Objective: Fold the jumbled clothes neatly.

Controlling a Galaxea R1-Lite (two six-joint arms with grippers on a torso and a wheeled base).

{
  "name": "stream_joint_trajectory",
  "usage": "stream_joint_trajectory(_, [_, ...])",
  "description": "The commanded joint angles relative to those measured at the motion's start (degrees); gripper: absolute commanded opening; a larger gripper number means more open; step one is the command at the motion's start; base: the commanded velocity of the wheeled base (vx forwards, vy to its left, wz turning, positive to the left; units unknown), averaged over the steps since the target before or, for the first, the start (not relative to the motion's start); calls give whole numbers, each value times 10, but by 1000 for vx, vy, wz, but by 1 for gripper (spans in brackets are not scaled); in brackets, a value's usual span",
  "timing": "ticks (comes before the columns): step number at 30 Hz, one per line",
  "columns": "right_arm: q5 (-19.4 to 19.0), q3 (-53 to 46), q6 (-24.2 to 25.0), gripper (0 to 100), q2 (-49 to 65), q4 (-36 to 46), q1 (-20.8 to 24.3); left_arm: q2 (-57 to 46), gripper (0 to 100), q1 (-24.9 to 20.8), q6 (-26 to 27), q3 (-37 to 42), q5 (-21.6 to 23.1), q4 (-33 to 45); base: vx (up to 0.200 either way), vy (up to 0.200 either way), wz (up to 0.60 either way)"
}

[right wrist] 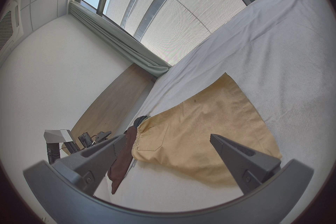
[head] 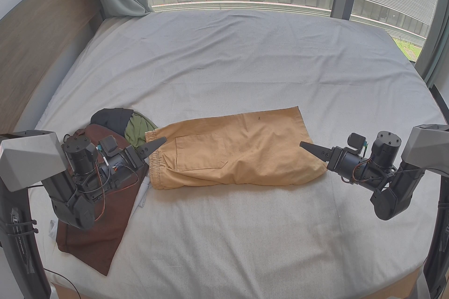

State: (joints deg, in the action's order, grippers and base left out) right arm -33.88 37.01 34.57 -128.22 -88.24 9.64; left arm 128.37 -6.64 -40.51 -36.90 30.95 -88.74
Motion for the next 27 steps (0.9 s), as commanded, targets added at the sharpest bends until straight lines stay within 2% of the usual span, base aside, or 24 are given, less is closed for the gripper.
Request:
stream_joint_trajectory(1, [0,-6,0,100,-5,0,3,7,100,0,1,4,1,0,0,0,0])
stream_joint_trajectory(11, [0,-6,1,100,-29,0,11,22,100,0,31,4,2,0,0,0,0])
stream_joint_trajectory(27, [1,-5,1,100,-92,0,17,23,100,1,36,4,1,0,0,0,0])
